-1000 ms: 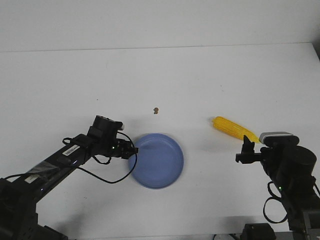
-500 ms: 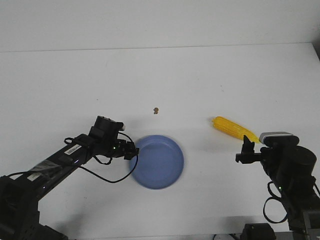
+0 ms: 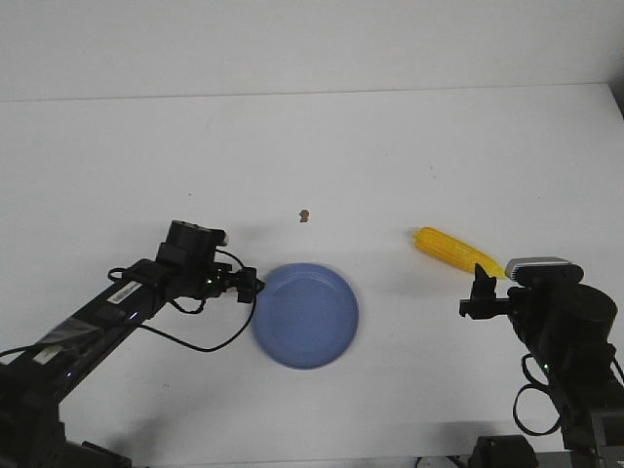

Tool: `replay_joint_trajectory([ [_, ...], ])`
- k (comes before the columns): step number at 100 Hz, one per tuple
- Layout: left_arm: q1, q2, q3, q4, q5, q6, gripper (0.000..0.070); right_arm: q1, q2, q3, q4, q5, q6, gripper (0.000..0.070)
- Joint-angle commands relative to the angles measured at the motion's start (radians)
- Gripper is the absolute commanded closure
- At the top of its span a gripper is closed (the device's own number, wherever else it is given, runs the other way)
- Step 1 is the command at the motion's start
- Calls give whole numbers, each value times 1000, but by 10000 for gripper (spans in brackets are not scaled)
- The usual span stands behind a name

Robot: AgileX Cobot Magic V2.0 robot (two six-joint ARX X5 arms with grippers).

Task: Place corn on plate with both arms
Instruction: 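Release the plate and pull the left gripper back, then reach the right gripper to the yellow corn cob and grasp it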

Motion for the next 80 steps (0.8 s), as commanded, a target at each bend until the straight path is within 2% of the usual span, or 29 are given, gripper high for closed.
replay_joint_trajectory([
  [1,15,-50,11,-7,-71,86,237,1,5,15,10,-2,10,241],
  [19,72,-216,11,-68,-248,184,237,1,5,15,10,-2,5,241],
  [32,106,-324,11,-121,-337,195,237,1,5,15,10,-1,-34,240],
  [55,122,-412,11,-158,-344,181,238,1,59,16,13,1,-179,239],
  [80,120,-415,11,-177,-340,169,238,10,317,61,9,24,-337,233],
])
